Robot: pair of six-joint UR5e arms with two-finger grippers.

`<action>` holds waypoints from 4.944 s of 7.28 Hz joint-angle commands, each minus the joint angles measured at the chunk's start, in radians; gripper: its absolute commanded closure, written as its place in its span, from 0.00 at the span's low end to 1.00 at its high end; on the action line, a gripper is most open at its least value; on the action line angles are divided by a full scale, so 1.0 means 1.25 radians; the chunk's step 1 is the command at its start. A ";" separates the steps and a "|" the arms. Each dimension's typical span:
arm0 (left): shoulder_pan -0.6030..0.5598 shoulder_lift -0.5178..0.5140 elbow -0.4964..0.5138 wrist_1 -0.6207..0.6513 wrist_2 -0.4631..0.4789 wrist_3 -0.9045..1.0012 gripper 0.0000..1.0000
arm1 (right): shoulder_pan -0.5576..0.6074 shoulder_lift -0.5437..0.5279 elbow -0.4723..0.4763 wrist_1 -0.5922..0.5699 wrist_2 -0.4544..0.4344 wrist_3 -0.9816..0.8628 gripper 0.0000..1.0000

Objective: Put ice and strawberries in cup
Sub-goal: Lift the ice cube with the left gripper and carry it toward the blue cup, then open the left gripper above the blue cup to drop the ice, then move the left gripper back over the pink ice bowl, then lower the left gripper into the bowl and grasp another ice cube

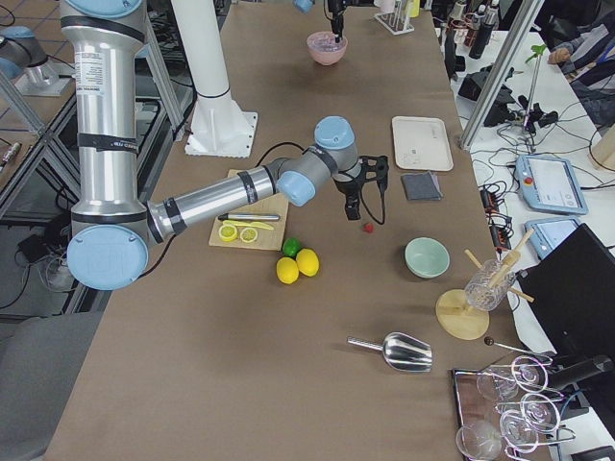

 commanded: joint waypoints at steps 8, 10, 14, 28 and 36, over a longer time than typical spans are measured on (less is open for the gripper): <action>0.310 -0.436 0.023 0.087 0.271 -0.599 1.00 | -0.002 0.004 -0.002 -0.001 0.000 0.000 0.00; 0.380 -0.475 0.043 0.086 0.331 -0.655 1.00 | -0.002 0.009 -0.002 -0.001 0.000 0.000 0.00; 0.445 -0.524 0.111 0.078 0.414 -0.665 1.00 | -0.007 0.012 -0.003 0.000 -0.015 -0.004 0.00; 0.193 -0.282 -0.098 0.388 0.249 -0.119 0.00 | -0.034 0.014 -0.012 0.000 -0.033 0.003 0.00; 0.114 0.086 -0.103 0.188 0.245 0.136 0.02 | -0.050 0.014 -0.018 0.000 -0.054 0.003 0.00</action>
